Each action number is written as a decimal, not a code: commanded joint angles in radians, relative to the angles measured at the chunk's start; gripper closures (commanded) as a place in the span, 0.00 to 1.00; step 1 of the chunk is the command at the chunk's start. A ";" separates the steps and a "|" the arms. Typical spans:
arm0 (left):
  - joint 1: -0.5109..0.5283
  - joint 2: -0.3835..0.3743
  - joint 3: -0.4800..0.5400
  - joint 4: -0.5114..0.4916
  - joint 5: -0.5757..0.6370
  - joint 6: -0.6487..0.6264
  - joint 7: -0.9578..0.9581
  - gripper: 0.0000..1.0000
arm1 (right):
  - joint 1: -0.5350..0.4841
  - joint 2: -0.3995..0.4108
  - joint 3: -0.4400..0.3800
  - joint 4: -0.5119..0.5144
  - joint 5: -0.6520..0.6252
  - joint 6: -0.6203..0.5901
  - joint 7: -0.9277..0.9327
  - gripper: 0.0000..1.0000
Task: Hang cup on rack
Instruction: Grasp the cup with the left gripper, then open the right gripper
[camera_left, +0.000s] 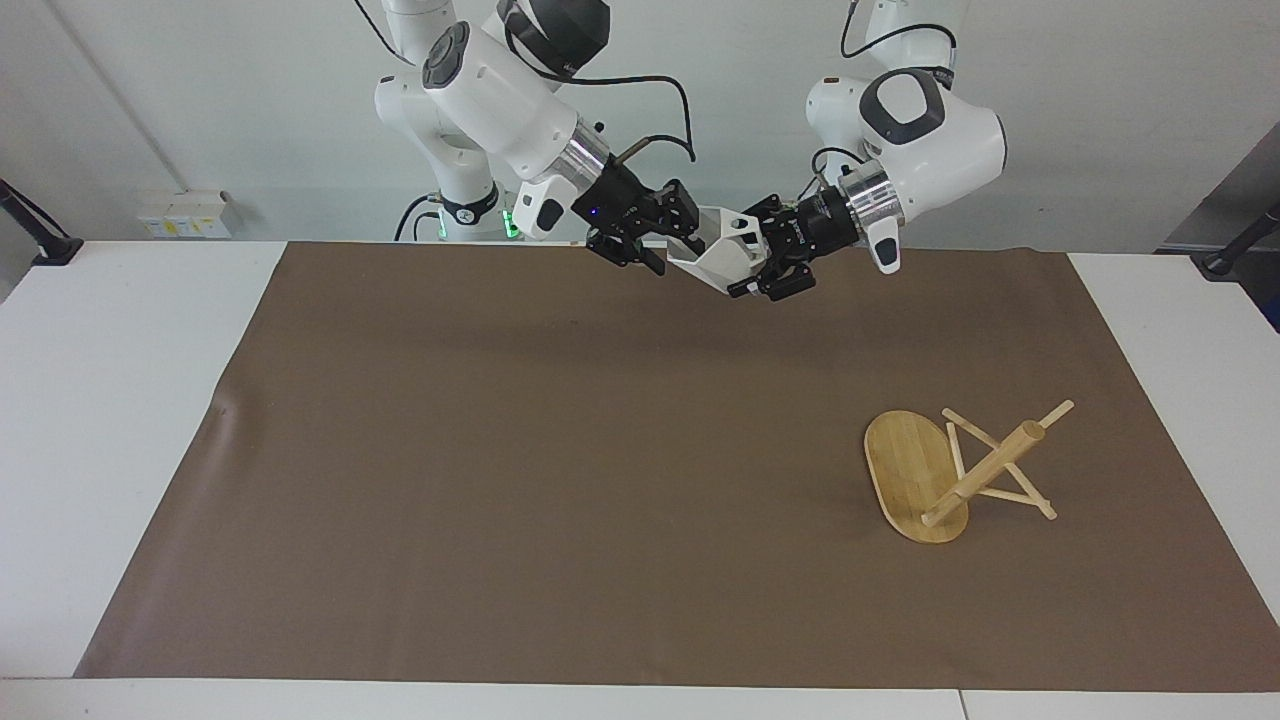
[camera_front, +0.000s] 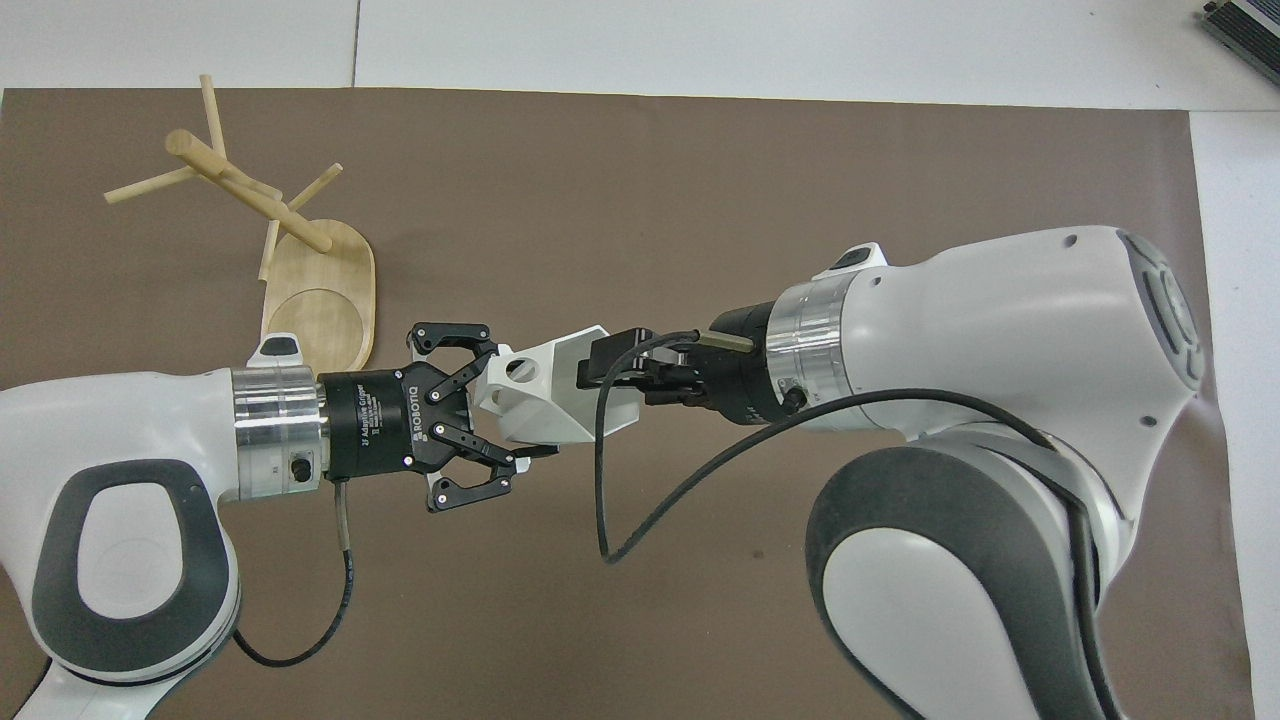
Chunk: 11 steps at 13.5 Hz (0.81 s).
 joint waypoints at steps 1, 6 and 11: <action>0.002 -0.004 0.007 -0.001 0.031 -0.018 -0.024 1.00 | -0.007 -0.001 0.005 -0.005 0.011 0.013 -0.038 0.00; 0.002 -0.007 0.007 -0.008 0.079 -0.018 -0.027 1.00 | -0.007 -0.002 0.002 -0.003 0.006 0.015 -0.042 0.00; 0.061 -0.007 0.007 -0.008 0.166 -0.056 -0.041 1.00 | -0.009 -0.012 -0.024 0.001 -0.099 0.035 -0.038 0.00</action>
